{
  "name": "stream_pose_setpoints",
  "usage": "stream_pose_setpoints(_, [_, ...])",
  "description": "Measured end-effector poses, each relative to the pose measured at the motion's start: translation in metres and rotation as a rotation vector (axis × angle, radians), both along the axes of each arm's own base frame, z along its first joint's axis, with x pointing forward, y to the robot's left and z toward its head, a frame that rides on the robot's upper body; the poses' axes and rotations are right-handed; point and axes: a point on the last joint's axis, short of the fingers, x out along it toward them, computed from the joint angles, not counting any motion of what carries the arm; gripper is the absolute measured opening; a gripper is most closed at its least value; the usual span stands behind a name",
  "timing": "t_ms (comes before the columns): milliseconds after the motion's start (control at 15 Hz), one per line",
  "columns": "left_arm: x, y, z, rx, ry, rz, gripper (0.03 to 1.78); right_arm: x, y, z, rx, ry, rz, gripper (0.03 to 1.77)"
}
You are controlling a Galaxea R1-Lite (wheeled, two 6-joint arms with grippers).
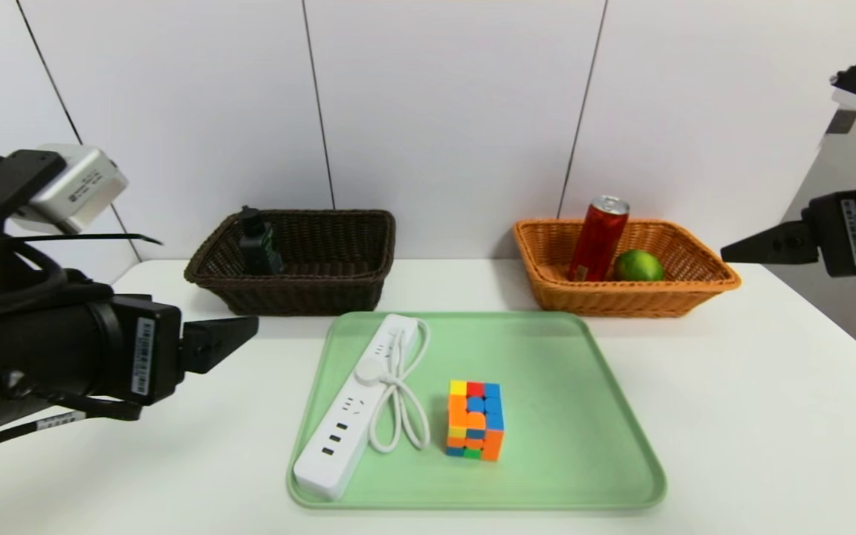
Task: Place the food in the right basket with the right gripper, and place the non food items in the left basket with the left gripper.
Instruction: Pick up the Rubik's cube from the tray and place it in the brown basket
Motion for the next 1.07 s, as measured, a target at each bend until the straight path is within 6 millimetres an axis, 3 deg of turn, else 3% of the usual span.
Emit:
stream_pose_setpoints(267, [0.007, -0.035, -0.007, -0.009, 0.047, -0.022, 1.69, -0.02, -0.008, -0.012, -0.013, 0.003, -0.036, 1.69])
stream_pose_setpoints(667, [0.014, -0.079, -0.007, -0.001, 0.12, -0.095, 1.69, -0.034, -0.021, -0.024, -0.009, -0.018, -0.097, 1.69])
stream_pose_setpoints(1067, [0.02, -0.134, -0.01, 0.018, 0.304, -0.157, 1.69, -0.042, -0.025, -0.037, -0.014, 0.015, -0.105, 1.69])
